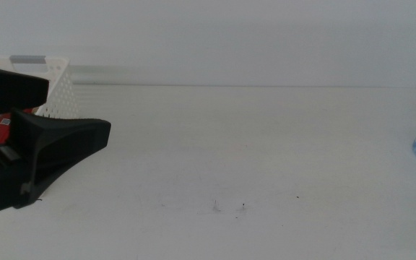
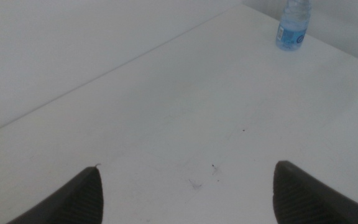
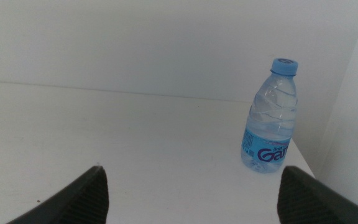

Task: Use arms to grab the bottles and put them into the dustbin to the left of the table.

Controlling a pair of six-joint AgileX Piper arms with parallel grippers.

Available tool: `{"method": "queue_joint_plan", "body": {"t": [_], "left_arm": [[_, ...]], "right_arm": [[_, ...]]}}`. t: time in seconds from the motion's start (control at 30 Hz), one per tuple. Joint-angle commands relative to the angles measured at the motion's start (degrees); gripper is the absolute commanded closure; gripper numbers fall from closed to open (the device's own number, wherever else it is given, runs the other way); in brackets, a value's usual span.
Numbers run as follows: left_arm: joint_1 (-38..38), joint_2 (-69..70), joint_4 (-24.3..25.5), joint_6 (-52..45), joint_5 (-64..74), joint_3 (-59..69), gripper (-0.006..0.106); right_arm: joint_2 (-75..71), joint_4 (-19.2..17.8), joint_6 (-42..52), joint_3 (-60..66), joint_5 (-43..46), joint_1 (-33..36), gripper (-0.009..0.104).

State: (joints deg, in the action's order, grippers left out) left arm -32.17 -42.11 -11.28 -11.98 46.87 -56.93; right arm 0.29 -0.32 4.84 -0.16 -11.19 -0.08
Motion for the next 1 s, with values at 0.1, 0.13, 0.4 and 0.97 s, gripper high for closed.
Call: {"method": "queue_joint_plan", "body": {"t": [0.1, 0.13, 0.4, 0.97], "left_arm": [[-0.4, 0.2, 0.1, 0.3, -1.3, -0.4, 0.007], [-0.4, 0.2, 0.1, 0.2, -1.3, -0.4, 0.007], [-0.4, 0.2, 0.1, 0.0, -1.5, -0.4, 0.007], [-0.4, 0.2, 0.2, 0.0, -1.5, -0.4, 0.007]], "right_arm": [[-0.3, -0.4, 0.1, 0.2, 0.4, -0.5, 0.016], [-0.3, -0.4, 0.1, 0.2, 0.4, -0.5, 0.016], [0.1, 13.9, -3.3, 0.2, 21.3, -0.5, 0.016], [67.2, 14.1, -1.6, 0.2, 63.4, -0.5, 0.016]]}}
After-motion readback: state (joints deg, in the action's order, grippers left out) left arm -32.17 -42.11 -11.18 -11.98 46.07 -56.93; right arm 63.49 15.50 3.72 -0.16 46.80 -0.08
